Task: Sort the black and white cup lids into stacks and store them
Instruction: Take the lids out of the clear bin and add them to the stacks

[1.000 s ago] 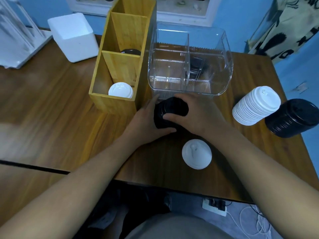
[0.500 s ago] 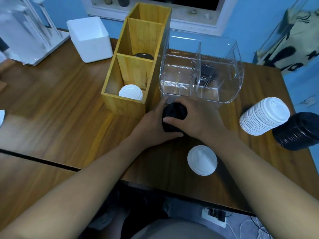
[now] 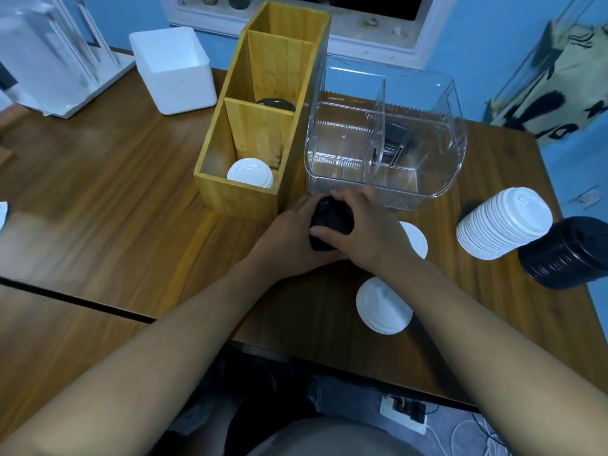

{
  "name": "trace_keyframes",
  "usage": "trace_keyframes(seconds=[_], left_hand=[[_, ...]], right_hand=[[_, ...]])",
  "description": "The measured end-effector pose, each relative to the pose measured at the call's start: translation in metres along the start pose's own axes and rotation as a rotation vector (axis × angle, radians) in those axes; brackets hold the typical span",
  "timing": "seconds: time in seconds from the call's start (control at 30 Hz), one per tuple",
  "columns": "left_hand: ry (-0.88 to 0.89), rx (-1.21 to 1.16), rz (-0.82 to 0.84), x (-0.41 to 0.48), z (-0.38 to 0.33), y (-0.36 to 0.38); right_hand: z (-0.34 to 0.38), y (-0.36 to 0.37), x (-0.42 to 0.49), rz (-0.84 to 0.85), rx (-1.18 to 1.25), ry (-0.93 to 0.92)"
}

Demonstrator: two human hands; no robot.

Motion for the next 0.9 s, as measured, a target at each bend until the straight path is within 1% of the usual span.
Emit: trace_keyframes(seconds=[0.2, 0.27, 0.37, 0.5, 0.63, 0.7, 0.8, 0.9], left_hand=[[0.03, 0.019, -0.006, -0.002, -0.001, -0.001], [0.041, 0.017, -0.019, -0.001, -0.004, -0.003], [0.009, 0.037, -0.054, -0.002, -0.004, -0.008], [-0.069, 0.077, -0.035, -0.003, -0.001, -0.008], [-0.085, 0.077, -0.084, -0.011, -0.01, -0.013], [-0.052, 0.123, -0.165, -0.021, -0.018, -0.019], [0.07, 0.198, -0.274, -0.039, -0.039, -0.021], [0.213, 0.274, -0.237, -0.046, -0.063, -0.01]], right_hand=[[0.004, 0.008, -0.008, 0.031, -0.027, -0.048], [0.003, -0.001, -0.01, 0.044, -0.012, -0.071], [-0.005, -0.029, -0.032, 0.009, 0.073, -0.12], [-0.044, -0.05, -0.094, -0.037, 0.072, -0.036], [-0.071, -0.033, -0.137, 0.085, 0.08, -0.039], [-0.073, -0.025, -0.143, 0.1, 0.046, -0.029], [-0.063, -0.016, -0.139, 0.042, -0.075, -0.044], [-0.066, -0.013, -0.137, 0.045, -0.075, -0.053]])
Point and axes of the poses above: each hand's wrist, its own x-axis towards the middle knuckle, its own y-axis out of the palm, z = x × y, the point moved 8 cm from there along x, towards the middle knuckle, and after that the axes turned 5 degrees about y, right-handed, at the moved point
